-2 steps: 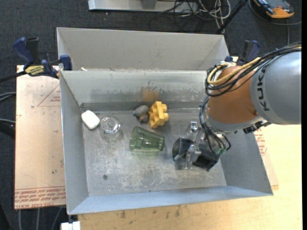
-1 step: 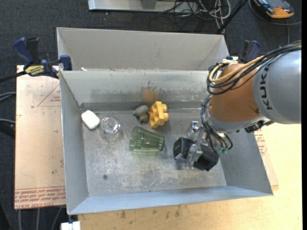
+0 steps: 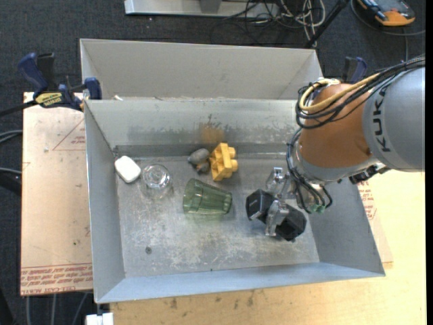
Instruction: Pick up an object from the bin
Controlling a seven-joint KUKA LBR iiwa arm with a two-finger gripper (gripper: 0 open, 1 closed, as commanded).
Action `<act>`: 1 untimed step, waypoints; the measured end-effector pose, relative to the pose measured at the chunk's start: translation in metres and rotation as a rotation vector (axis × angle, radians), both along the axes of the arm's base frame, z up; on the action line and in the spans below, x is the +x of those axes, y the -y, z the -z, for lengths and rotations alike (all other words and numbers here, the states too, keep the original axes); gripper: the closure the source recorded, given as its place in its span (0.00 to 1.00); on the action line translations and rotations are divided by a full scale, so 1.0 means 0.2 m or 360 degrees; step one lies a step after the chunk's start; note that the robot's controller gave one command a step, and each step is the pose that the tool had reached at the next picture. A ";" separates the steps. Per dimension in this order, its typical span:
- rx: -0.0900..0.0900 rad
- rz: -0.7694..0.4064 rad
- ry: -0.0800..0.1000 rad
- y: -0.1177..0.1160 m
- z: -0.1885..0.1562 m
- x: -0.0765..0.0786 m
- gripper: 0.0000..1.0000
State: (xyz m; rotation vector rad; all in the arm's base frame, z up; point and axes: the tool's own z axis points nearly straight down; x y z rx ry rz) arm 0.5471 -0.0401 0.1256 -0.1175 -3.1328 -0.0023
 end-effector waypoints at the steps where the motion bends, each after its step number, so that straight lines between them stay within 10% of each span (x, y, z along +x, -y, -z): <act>1: 0.0000 0.0000 0.0005 0.00 -0.08 0.00 1.00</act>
Offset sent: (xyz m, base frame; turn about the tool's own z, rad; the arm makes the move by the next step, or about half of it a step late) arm 0.0000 0.0001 0.0083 0.0000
